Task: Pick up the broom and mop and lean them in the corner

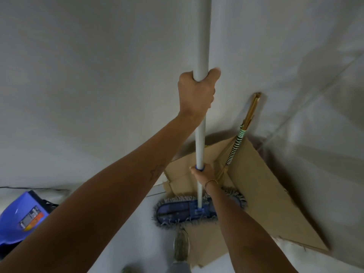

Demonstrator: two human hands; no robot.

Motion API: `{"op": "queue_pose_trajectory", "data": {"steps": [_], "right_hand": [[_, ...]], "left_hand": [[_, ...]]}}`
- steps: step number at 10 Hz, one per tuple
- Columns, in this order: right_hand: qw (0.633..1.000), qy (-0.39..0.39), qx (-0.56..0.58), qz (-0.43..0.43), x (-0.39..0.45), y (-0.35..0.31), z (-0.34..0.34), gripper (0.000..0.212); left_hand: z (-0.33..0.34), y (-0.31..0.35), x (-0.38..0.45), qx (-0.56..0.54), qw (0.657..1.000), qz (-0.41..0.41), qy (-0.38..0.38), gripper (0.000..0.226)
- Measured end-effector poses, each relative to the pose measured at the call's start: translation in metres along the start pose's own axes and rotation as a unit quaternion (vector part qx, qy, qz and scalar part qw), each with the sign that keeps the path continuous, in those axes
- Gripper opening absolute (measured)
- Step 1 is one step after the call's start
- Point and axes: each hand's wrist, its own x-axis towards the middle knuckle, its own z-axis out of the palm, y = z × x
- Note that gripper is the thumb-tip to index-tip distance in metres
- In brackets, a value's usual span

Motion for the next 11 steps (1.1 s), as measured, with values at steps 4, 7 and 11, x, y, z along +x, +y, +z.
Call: {"op": "queue_pose_trajectory", "data": {"steps": [4,7,11], "right_hand": [[1.000,-0.024,0.003,-0.003,0.016,-0.015,0.002,0.028],[0.998,-0.064,-0.014,0.016,0.013,-0.017,-0.005,0.021],[0.999,-0.016,-0.014,-0.047,-0.033,-0.019,-0.018,0.052]], "left_hand": [[-0.011,-0.006,0.036,0.005,0.999,-0.016,-0.038,0.037],[-0.025,-0.002,0.038,0.025,0.986,-0.021,-0.164,0.030],[-0.074,-0.029,0.000,0.193,0.968,-0.028,-0.160,0.064]]}}
